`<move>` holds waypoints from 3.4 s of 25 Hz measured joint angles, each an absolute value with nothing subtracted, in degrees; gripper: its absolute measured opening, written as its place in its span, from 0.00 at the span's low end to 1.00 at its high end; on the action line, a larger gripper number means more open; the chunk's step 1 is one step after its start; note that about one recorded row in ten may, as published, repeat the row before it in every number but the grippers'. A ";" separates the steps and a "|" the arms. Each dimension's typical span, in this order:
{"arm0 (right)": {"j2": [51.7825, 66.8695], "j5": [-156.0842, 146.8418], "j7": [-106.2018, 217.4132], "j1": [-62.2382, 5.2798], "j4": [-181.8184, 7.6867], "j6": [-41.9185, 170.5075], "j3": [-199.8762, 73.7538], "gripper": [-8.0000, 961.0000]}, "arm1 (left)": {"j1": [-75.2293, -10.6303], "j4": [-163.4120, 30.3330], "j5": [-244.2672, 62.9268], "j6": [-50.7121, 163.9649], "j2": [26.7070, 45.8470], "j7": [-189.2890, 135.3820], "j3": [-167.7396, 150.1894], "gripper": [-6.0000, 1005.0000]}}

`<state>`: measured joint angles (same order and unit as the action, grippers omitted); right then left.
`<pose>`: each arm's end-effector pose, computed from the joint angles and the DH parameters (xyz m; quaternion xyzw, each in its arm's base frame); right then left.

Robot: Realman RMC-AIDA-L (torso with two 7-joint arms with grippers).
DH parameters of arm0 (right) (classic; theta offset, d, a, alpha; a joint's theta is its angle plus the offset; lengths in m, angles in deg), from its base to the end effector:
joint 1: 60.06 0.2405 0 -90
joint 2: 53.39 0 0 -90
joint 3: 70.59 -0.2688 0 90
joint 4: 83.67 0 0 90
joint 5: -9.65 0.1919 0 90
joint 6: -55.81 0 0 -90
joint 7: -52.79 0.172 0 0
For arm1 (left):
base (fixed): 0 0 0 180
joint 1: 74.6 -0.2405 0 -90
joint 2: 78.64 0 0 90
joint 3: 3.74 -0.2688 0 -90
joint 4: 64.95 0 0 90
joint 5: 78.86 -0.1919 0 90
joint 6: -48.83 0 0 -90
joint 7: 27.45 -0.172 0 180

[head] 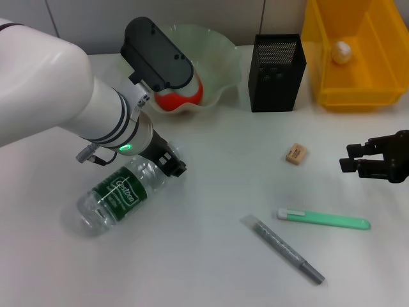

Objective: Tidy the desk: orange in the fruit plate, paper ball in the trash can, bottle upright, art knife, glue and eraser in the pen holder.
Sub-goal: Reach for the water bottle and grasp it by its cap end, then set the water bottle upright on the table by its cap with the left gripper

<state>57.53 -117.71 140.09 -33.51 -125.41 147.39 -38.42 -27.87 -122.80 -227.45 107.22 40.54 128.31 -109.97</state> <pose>0.3259 0.3200 0.0389 -0.9280 0.3017 0.1281 0.1772 -0.1685 0.3892 -0.1214 -0.9371 -0.1810 0.1891 0.2308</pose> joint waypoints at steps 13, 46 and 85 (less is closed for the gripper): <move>57.53 -117.70 140.06 -33.51 -125.33 147.37 -38.42 0.43 | -27.93 -122.95 -227.50 107.15 40.54 128.06 -110.39 0.47; 57.70 -117.70 140.06 -33.52 -125.33 147.30 -38.42 0.43 | -28.83 -125.56 -227.15 109.27 40.54 128.03 -111.49 0.45; 58.20 -117.26 140.10 -32.89 -125.49 147.13 -38.88 0.43 | -37.78 -148.49 -238.83 122.82 40.12 128.73 -106.88 0.45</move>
